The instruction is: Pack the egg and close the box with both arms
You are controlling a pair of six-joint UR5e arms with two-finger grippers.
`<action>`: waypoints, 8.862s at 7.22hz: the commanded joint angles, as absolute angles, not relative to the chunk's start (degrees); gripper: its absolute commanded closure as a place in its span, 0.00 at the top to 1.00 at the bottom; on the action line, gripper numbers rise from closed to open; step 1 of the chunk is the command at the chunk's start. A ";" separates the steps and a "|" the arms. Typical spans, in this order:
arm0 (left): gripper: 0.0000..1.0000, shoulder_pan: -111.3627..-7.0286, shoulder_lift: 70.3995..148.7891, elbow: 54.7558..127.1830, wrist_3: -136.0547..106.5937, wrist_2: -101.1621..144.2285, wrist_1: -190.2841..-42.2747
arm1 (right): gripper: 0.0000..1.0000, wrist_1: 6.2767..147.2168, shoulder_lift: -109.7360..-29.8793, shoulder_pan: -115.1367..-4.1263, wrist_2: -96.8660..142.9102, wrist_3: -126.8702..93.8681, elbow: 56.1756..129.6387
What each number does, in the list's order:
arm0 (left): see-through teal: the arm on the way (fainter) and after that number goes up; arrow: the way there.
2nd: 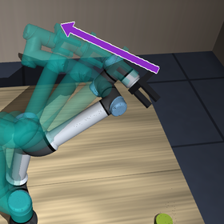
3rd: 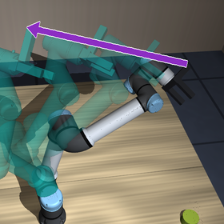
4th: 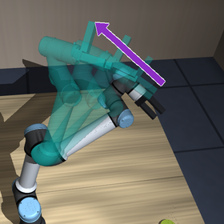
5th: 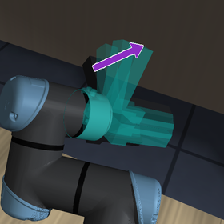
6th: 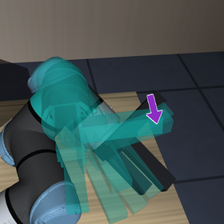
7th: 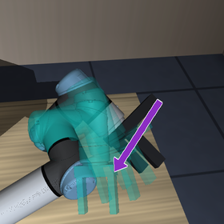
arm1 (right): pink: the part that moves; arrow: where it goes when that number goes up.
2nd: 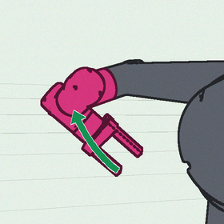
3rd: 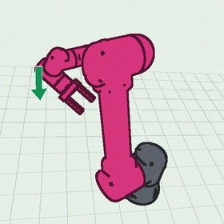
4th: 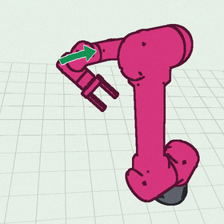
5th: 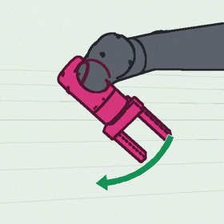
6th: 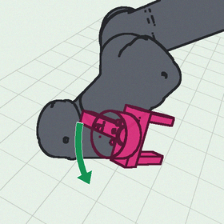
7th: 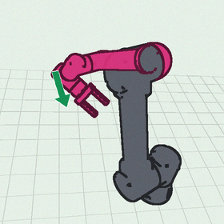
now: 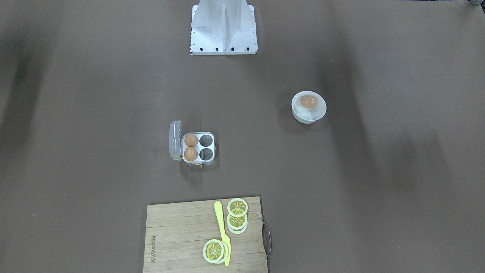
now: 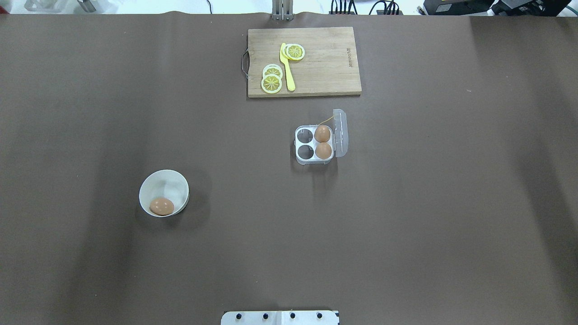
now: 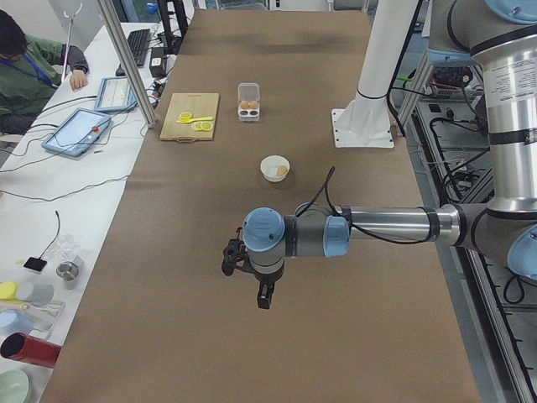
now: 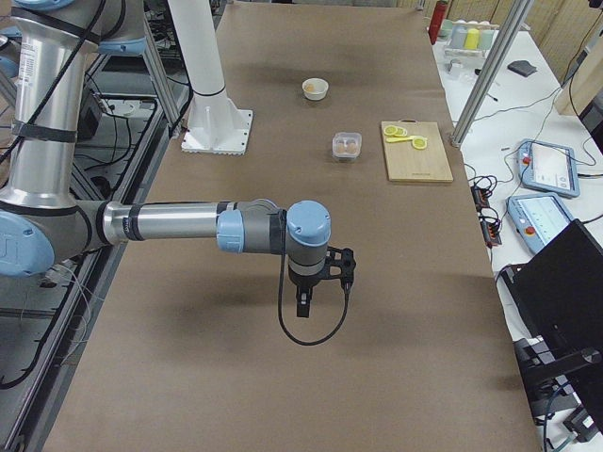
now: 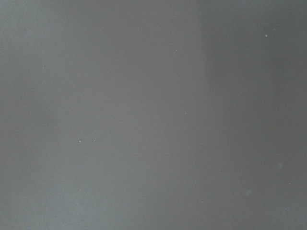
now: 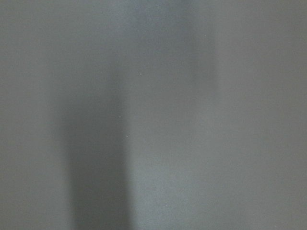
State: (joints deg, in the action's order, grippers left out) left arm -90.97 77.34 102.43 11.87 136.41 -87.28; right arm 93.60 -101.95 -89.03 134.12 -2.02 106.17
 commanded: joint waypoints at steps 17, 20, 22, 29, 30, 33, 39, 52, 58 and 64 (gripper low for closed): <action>0.98 -80.46 92.81 101.60 8.44 137.02 -115.22 | 1.00 79.93 -91.85 -79.32 134.39 -10.34 110.30; 0.98 -67.19 96.06 101.87 8.09 136.59 -125.81 | 1.00 73.32 -91.05 -73.49 134.30 -17.12 110.48; 0.98 -58.67 96.41 102.13 8.17 135.45 -128.65 | 1.00 72.42 -91.14 -72.77 134.30 -17.93 110.57; 0.97 -39.91 96.86 101.34 8.00 122.69 -134.82 | 1.00 72.33 -91.23 -72.69 134.30 -17.84 110.83; 0.96 -38.77 96.86 100.82 8.00 122.70 -134.82 | 1.00 72.33 -91.23 -72.69 134.21 -17.93 110.74; 0.88 -37.53 97.64 99.50 8.09 121.55 -134.82 | 1.00 72.33 -91.23 -72.69 134.21 -17.84 110.74; 0.84 -35.51 98.17 98.35 7.91 121.03 -134.82 | 1.00 72.33 -91.23 -72.69 134.03 -17.93 110.74; 0.39 -31.90 98.53 98.44 2.90 117.33 -137.29 | 1.00 72.42 -91.41 -72.69 134.03 -17.93 110.66; 0.21 -40.68 100.02 100.80 2.73 117.78 -141.86 | 1.00 72.42 -91.23 -72.69 133.95 -17.93 110.39; 0.07 -40.08 117.13 93.61 -12.73 117.07 -139.06 | 1.00 72.42 -91.23 -72.69 133.86 -17.93 110.39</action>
State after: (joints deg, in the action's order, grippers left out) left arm -40.11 113.59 95.27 -11.00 117.20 -140.83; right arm 72.42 -91.23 -72.69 133.92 -17.93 110.43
